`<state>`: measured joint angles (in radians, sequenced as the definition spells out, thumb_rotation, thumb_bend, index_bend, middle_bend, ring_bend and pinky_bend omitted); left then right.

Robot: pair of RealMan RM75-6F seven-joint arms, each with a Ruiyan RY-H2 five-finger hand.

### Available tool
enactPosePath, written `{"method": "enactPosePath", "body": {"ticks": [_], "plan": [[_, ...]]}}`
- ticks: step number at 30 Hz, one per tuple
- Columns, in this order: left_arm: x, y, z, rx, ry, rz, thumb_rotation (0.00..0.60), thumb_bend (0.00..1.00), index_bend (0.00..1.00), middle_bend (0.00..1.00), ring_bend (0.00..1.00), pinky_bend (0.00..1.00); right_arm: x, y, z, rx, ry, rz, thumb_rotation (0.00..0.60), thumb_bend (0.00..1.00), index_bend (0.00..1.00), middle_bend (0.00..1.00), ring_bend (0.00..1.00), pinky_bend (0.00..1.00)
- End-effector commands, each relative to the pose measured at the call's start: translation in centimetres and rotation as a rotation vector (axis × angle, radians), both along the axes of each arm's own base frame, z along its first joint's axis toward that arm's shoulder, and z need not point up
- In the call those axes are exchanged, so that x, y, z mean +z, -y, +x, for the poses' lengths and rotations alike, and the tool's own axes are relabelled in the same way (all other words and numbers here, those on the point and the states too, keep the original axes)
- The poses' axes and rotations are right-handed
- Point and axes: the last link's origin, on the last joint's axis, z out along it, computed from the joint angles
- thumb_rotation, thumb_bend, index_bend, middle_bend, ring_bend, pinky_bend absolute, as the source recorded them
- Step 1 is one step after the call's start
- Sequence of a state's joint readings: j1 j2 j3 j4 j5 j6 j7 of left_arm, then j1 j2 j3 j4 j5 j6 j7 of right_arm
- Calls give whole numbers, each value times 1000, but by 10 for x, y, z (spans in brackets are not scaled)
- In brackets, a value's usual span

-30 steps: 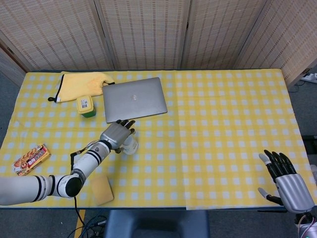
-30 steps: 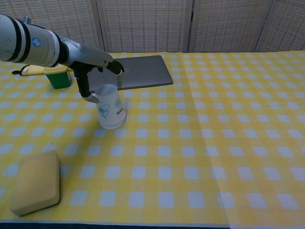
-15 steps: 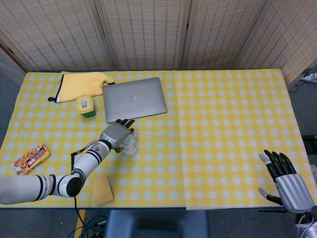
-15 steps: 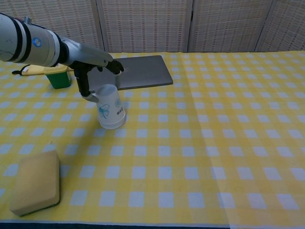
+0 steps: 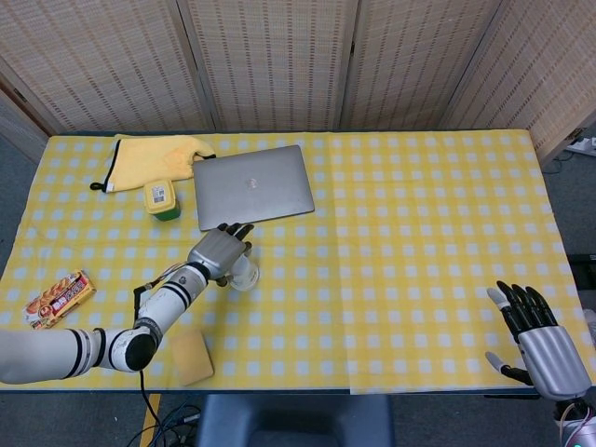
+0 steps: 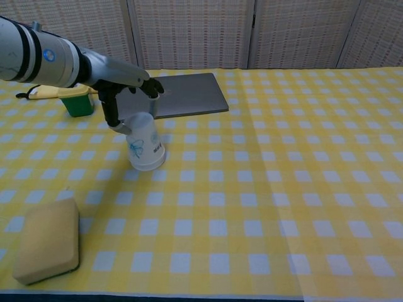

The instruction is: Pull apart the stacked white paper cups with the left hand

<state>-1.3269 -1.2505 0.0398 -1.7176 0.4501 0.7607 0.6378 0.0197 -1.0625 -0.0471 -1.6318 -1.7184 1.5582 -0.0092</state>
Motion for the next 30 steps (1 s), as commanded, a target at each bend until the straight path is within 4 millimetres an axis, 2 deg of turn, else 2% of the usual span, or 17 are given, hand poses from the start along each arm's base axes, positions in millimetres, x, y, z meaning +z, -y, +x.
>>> {"method": "enactPosePath", "body": {"ticks": [1, 18, 22, 30], "plan": [[0, 1, 1, -1, 4, 2, 600, 336, 353, 0, 0, 157, 0, 0, 0, 1, 0, 1, 600, 188, 0, 0, 0, 0], [10, 11, 19, -36, 19, 25, 600, 336, 363, 0, 0, 157, 2, -4, 1, 12, 6, -1, 600, 189, 0, 0, 0, 0], [19, 17, 28, -51, 21, 45, 600, 336, 364, 0, 0, 157, 3, -4, 1, 12, 8, 0, 600, 189, 0, 0, 0, 0], [52, 28, 53, -59, 67, 105, 600, 336, 366, 0, 0, 157, 3, -5, 1, 18, 10, 5, 600, 189, 0, 0, 0, 0]]}}
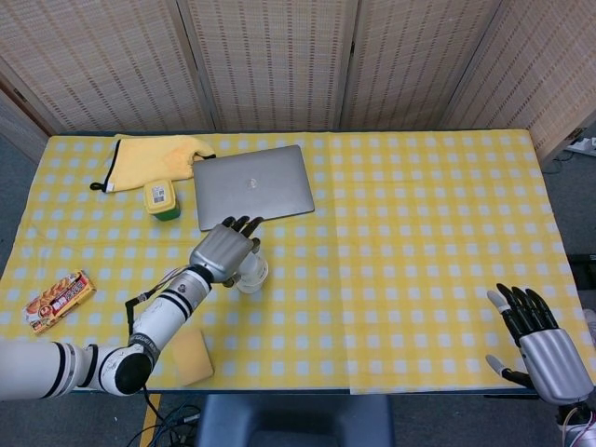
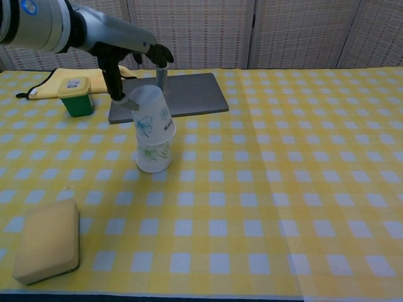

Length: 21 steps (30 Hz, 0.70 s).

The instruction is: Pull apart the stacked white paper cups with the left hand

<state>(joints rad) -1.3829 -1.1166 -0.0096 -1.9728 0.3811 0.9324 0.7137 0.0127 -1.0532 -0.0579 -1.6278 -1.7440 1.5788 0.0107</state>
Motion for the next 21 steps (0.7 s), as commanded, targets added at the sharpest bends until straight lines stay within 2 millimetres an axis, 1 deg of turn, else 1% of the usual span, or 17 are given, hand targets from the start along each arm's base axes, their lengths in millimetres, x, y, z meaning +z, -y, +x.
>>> {"method": "enactPosePath", "body": {"ticks": [1, 4, 8, 12, 15, 19, 21], "plan": [[18, 2, 10, 2, 19, 40, 600, 336, 366, 0, 0, 157, 0, -1, 0, 1, 0, 0, 600, 189, 0, 0, 0, 0], [29, 4, 9, 16, 22, 63, 600, 336, 366, 0, 0, 157, 0, -1, 0, 3, -2, -2, 600, 188, 0, 0, 0, 0], [43, 7, 0, 30, 19, 91, 600, 336, 366, 0, 0, 157, -2, -1, 1, 3, -9, 0, 600, 188, 0, 0, 0, 0], [57, 10, -15, 50, 19, 119, 600, 336, 365, 0, 0, 157, -6, -2, 2, 3, -18, 6, 600, 189, 0, 0, 0, 0], [61, 13, -28, 64, 22, 121, 600, 336, 365, 0, 0, 157, -9, -3, 3, 6, -23, 10, 600, 188, 0, 0, 0, 0], [62, 17, -48, 91, 25, 116, 600, 336, 366, 0, 0, 157, -11, -4, 5, 8, -22, 18, 600, 188, 0, 0, 0, 0], [60, 17, -63, 119, 27, 111, 600, 336, 366, 0, 0, 157, -12, -5, 5, 10, -21, 24, 600, 188, 0, 0, 0, 0]]}}
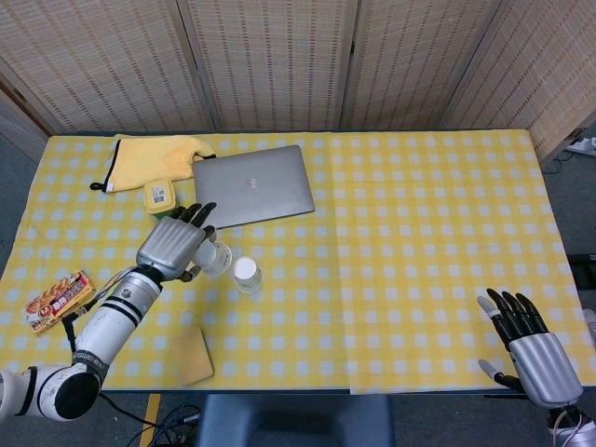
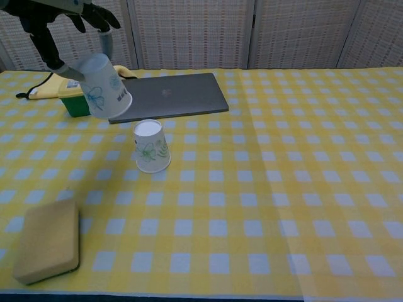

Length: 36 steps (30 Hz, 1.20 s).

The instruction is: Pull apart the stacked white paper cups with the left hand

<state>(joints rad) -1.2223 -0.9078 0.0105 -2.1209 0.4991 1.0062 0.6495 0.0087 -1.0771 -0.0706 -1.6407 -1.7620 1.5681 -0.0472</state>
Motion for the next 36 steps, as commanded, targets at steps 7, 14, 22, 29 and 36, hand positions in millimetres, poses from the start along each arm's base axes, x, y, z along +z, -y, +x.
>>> {"method": "enactPosePath", "body": {"ticks": [7, 14, 22, 29, 36], "plan": [[-8, -1, -51, 80, 41, -21, 600, 336, 368, 0, 0, 157, -4, -2, 2, 10, -8, 11, 600, 188, 0, 0, 0, 0], [-25, -8, -76, 101, 58, -54, 600, 336, 371, 0, 0, 157, -3, -3, 3, 16, -5, 5, 600, 188, 0, 0, 0, 0], [-43, -16, -91, 107, 67, -65, 600, 336, 372, 0, 0, 157, -4, -2, 2, 12, -13, 5, 600, 188, 0, 0, 0, 0], [-51, -23, -108, 132, 67, -72, 600, 336, 372, 0, 0, 157, -6, -1, 1, 6, -20, 0, 600, 188, 0, 0, 0, 0], [-55, -27, -123, 147, 63, -70, 600, 336, 373, 0, 0, 157, -8, 3, 0, -7, -28, 6, 600, 189, 0, 0, 0, 0]]}}
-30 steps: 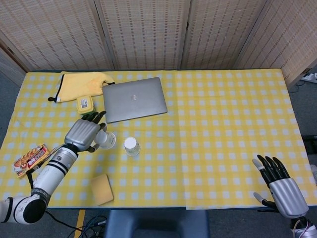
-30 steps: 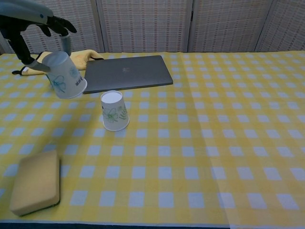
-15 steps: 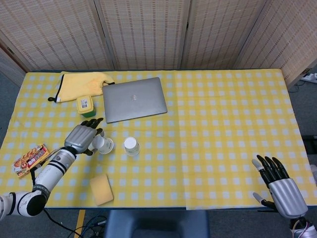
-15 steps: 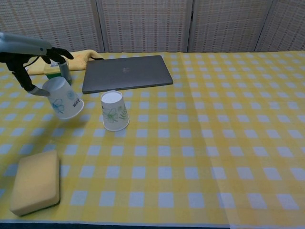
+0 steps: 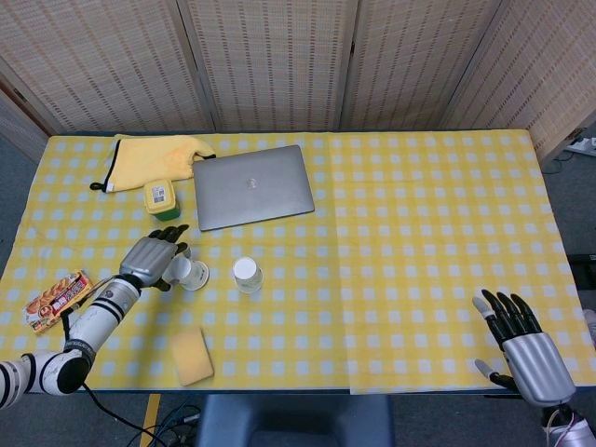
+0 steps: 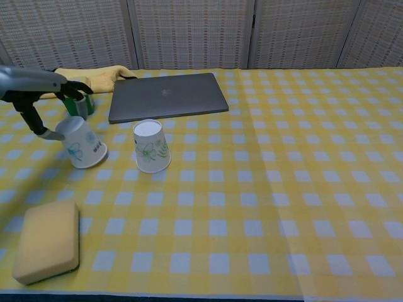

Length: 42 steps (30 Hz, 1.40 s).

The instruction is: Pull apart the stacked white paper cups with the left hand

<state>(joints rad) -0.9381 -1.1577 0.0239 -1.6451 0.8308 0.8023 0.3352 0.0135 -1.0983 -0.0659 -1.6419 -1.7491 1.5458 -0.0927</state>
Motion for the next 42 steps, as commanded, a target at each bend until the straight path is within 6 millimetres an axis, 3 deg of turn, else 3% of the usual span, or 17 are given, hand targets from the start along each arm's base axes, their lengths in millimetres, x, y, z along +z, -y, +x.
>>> {"method": "enactPosePath", "body": {"ticks": [1, 6, 9, 12, 19, 23, 26, 30, 33, 42], "plan": [[-3, 0, -6, 7, -1, -5, 600, 336, 373, 0, 0, 157, -1, 1, 0, -1, -2, 2, 600, 189, 0, 0, 0, 0], [-3, 2, -8, 9, -3, -3, 600, 335, 330, 0, 0, 157, -1, 0, 1, 0, -4, 3, 600, 188, 0, 0, 0, 0], [0, 6, -4, -2, -1, 6, 600, 336, 154, 0, 0, 157, -1, 0, 1, 3, -2, 1, 600, 188, 0, 0, 0, 0], [7, 15, 8, -20, 19, 6, 600, 335, 69, 0, 0, 157, 0, -1, 1, 8, 1, -1, 600, 189, 0, 0, 0, 0], [30, 39, 35, -62, 18, 28, 600, 335, 49, 0, 0, 157, 5, -6, 2, 26, 14, -7, 600, 189, 0, 0, 0, 0], [63, 72, 53, -108, 10, 100, 600, 334, 50, 0, 0, 157, 7, -9, 2, 40, 20, -7, 600, 188, 0, 0, 0, 0], [85, 98, 55, -128, 52, 172, 600, 335, 46, 0, 0, 157, 8, -9, 2, 41, 21, -5, 600, 188, 0, 0, 0, 0], [108, 137, 36, -168, 85, 251, 600, 334, 5, 0, 0, 157, 8, -7, 0, 28, 28, -5, 600, 188, 0, 0, 0, 0], [116, 165, 10, -179, 119, 278, 600, 334, 0, 0, 0, 157, 6, -4, 0, 16, 28, 3, 600, 188, 0, 0, 0, 0], [112, 221, -79, -200, 172, 489, 600, 335, 9, 0, 0, 157, -6, 1, 1, -18, -1, -13, 600, 191, 0, 0, 0, 0]]}}
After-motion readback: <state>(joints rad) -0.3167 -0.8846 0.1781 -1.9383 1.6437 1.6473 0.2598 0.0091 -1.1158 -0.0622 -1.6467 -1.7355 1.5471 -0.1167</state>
